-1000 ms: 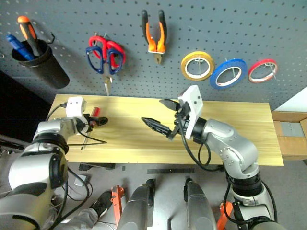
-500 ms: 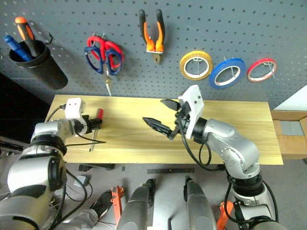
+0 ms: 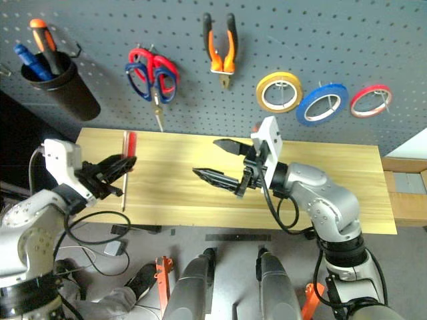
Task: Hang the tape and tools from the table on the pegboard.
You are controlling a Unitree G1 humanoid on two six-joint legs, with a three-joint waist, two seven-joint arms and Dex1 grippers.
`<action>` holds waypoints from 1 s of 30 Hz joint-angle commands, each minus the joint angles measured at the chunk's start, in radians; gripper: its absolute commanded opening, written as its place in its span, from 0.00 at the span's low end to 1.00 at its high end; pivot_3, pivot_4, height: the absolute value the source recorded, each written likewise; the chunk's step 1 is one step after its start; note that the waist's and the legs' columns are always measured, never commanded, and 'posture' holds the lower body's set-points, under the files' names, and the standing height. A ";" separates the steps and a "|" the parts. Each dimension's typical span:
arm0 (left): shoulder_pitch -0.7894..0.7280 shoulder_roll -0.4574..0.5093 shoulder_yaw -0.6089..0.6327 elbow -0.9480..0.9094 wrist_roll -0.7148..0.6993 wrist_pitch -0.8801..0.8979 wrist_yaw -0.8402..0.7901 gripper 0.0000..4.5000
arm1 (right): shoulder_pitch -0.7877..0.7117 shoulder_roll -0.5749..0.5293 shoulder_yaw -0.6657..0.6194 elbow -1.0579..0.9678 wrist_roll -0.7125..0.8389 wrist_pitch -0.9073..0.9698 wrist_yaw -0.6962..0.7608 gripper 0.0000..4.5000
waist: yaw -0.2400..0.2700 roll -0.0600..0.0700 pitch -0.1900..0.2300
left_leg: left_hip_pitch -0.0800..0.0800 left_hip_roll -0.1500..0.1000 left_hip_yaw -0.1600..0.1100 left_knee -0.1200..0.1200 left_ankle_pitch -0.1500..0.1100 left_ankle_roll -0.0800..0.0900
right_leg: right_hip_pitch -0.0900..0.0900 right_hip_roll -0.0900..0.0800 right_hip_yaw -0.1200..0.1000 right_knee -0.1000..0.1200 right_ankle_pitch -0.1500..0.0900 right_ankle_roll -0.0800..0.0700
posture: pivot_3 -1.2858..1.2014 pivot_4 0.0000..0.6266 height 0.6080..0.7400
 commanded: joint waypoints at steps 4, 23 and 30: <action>-0.120 0.056 0.136 -0.022 -0.073 -0.078 0.114 0.18 | -0.133 0.067 -0.015 0.083 -0.053 -0.159 0.018 1.00 | 0.004 -0.008 -0.015 | 0.001 0.000 0.000 0.000 0.002 -0.004 | 0.000 0.005 -0.001 0.001 0.001 -0.001 | 0.57 0.40 1.00; -0.721 0.241 -0.023 0.590 0.084 -0.593 0.048 0.18 | -0.186 0.104 0.005 0.127 -0.109 -0.240 0.033 1.00 | 0.024 -0.031 -0.088 | 0.005 -0.004 -0.001 -0.010 0.009 -0.015 | 0.000 0.005 -0.004 -0.001 0.004 -0.006 | 0.56 0.28 1.00; -0.906 0.257 -0.102 0.975 0.226 -0.858 0.053 0.18 | -0.182 0.105 0.001 0.112 -0.107 -0.223 0.027 1.00 | 0.024 -0.031 -0.091 | 0.006 -0.005 0.000 -0.010 0.009 -0.014 | 0.000 0.005 -0.003 0.001 0.004 -0.006 | 0.56 0.31 1.00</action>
